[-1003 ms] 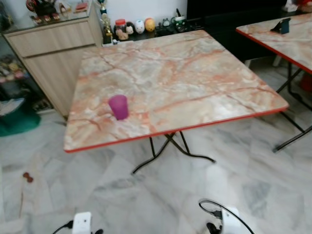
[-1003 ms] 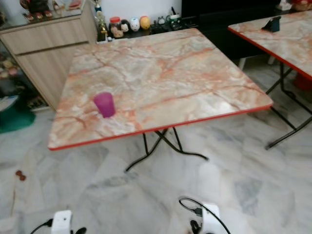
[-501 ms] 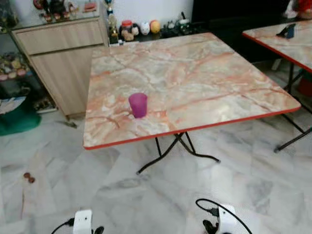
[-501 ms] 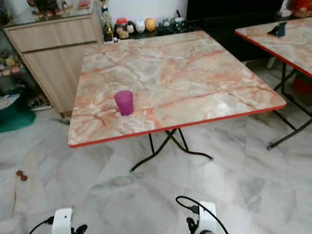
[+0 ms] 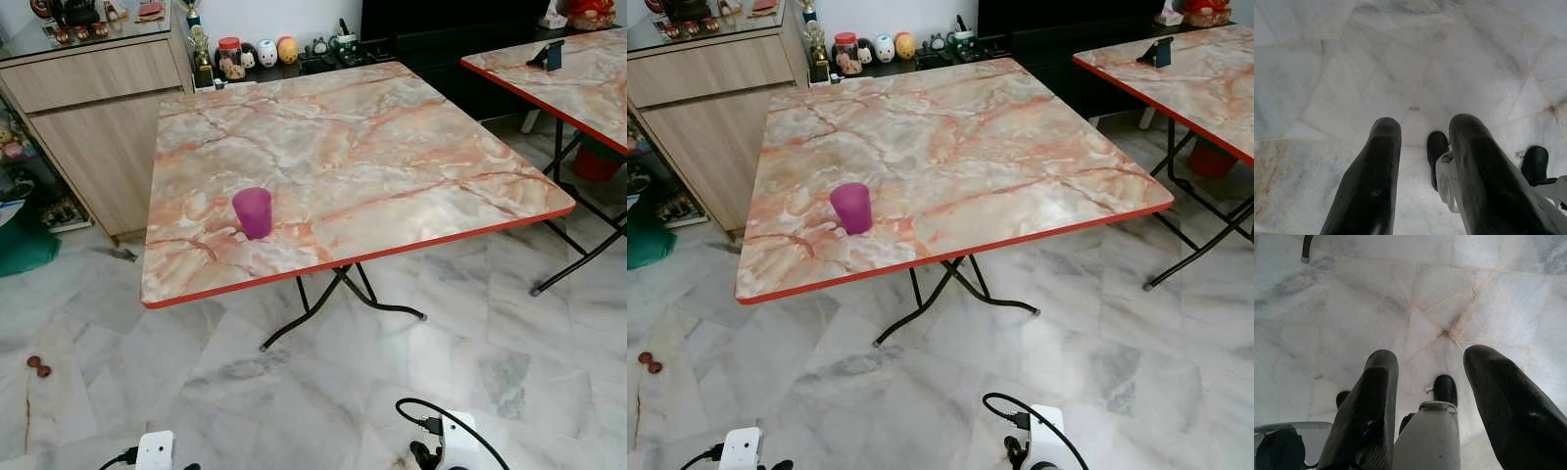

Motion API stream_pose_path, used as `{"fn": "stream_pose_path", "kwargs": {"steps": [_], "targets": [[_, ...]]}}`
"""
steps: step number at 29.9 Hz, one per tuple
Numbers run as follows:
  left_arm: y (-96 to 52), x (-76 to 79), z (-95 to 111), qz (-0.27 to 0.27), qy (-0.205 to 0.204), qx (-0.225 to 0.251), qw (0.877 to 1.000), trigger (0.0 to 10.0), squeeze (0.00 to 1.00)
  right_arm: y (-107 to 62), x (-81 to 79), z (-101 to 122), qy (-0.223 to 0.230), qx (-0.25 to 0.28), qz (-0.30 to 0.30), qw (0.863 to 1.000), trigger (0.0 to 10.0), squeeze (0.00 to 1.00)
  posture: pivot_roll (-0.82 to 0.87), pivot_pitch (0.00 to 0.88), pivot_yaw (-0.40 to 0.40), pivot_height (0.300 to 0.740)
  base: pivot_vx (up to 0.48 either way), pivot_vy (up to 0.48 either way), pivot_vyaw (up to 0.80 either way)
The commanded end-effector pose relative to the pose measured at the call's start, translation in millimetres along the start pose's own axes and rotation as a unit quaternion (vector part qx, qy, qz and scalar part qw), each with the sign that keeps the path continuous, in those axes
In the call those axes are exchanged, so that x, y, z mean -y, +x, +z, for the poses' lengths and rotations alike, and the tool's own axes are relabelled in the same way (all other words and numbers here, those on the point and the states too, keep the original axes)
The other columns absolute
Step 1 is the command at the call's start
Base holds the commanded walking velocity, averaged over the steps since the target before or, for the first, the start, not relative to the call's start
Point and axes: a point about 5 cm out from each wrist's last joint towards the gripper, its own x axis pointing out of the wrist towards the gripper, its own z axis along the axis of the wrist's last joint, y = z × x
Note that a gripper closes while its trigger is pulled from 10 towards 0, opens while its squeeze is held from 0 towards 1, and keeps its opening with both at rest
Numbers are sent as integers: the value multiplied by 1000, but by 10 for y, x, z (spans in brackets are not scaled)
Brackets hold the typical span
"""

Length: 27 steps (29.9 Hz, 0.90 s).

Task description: Setting the table

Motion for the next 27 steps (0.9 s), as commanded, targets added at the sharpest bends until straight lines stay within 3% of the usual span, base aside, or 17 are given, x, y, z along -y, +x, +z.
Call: {"fn": "stream_pose_path", "kwargs": {"steps": [1, 27], "targets": [[-11, -10, -27, 2, -1, -1, 1000, 10000, 0, 1, -12, -6, -1, -1, 1, 1000, 10000, 0, -70, 0, 76, 740, 240, 0, 0], [6, 44, 17, -4, -5, 13, 1000, 10000, 0, 5, -3, 19, -7, -1, 0, 1000, 10000, 0, -64, 0, 64, 740, 263, 0, 0]]}}
